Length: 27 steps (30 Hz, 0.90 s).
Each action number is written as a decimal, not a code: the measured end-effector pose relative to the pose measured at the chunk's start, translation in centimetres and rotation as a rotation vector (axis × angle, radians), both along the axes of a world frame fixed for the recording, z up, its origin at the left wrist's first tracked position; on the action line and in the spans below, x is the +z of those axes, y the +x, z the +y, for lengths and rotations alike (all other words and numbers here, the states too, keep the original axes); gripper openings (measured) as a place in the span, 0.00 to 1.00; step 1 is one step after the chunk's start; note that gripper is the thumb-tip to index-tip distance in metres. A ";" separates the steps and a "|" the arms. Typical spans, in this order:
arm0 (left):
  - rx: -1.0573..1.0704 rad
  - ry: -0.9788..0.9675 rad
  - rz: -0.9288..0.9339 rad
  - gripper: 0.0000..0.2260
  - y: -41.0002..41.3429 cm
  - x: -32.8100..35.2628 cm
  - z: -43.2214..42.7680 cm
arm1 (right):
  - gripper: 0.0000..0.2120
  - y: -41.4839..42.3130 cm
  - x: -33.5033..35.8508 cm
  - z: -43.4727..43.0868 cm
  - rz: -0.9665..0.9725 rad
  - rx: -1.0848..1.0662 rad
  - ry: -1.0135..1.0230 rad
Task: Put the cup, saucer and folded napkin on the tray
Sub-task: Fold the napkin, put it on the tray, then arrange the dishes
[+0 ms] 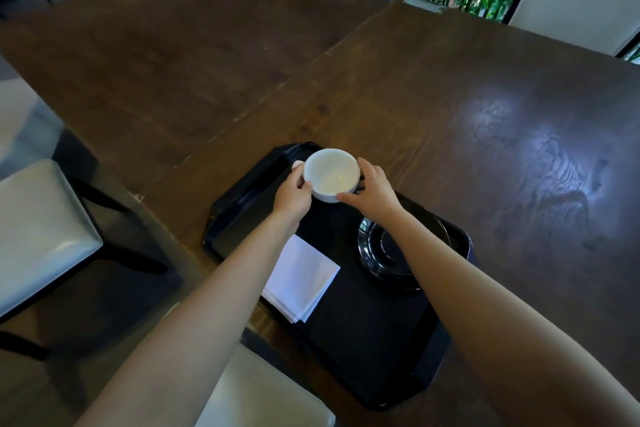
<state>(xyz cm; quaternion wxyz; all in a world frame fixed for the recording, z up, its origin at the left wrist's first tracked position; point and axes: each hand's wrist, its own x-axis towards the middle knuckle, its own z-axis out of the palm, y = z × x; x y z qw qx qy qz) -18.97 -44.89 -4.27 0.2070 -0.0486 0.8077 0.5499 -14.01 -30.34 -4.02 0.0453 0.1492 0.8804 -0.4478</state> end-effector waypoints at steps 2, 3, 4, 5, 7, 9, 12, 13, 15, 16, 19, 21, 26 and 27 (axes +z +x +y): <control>-0.009 0.070 -0.042 0.17 -0.6 -0.1 -0.1 | 0.37 0.0 -0.5 -0.4 0.024 -0.040 0.026; -0.002 0.103 -0.071 0.18 -0.8 -0.1 -0.1 | 0.36 0.0 -0.7 -0.6 0.039 -0.055 0.035; 0.005 0.124 -0.096 0.19 -1.0 -0.1 -0.2 | 0.36 0.0 -0.9 -0.8 0.053 -0.069 0.038; 0.008 0.139 -0.112 0.20 -1.1 -0.1 -0.2 | 0.37 0.0 -1.1 -1.0 0.063 -0.083 0.036; 0.003 0.148 -0.118 0.21 -1.3 0.0 -0.3 | 0.38 0.0 -1.4 -1.3 0.079 -0.116 0.029; -0.012 0.144 -0.108 0.21 -1.4 0.0 -0.5 | 0.38 0.0 -1.7 -1.6 0.094 -0.141 0.034; -0.018 0.153 -0.110 0.22 -1.5 0.1 -0.8 | 0.39 0.2 -1.7 -2.0 0.099 -0.137 0.031; -0.015 0.161 -0.112 0.22 -1.5 0.2 -0.8 | 0.39 0.3 -1.5 -1.9 0.097 -0.128 0.023; -0.026 0.081 -0.060 0.23 -1.0 0.4 -0.9 | 0.41 1.1 -1.1 -1.5 0.085 -0.102 0.034; -0.050 -0.034 0.009 0.24 -0.3 0.4 -1.3 | 0.42 2.0 -0.9 -1.1 0.079 -0.091 0.084; -0.208 -0.402 0.286 0.30 4.9 -0.7 -3.2 | 0.47 6.4 -0.5 0.4 0.041 -0.123 0.332; -0.386 -0.651 0.390 0.37 9.3 -2.2 -4.5 | 0.52 9.8 -0.7 1.3 -0.034 -0.164 0.480; -0.605 -0.923 0.396 0.41 13.2 -5.4 -6.3 | 0.61 13.4 -1.8 1.4 -0.266 -0.193 0.510; -0.619 -0.928 0.399 0.40 13.1 -5.6 -6.5 | 0.61 13.5 -2.0 1.2 -0.292 -0.188 0.493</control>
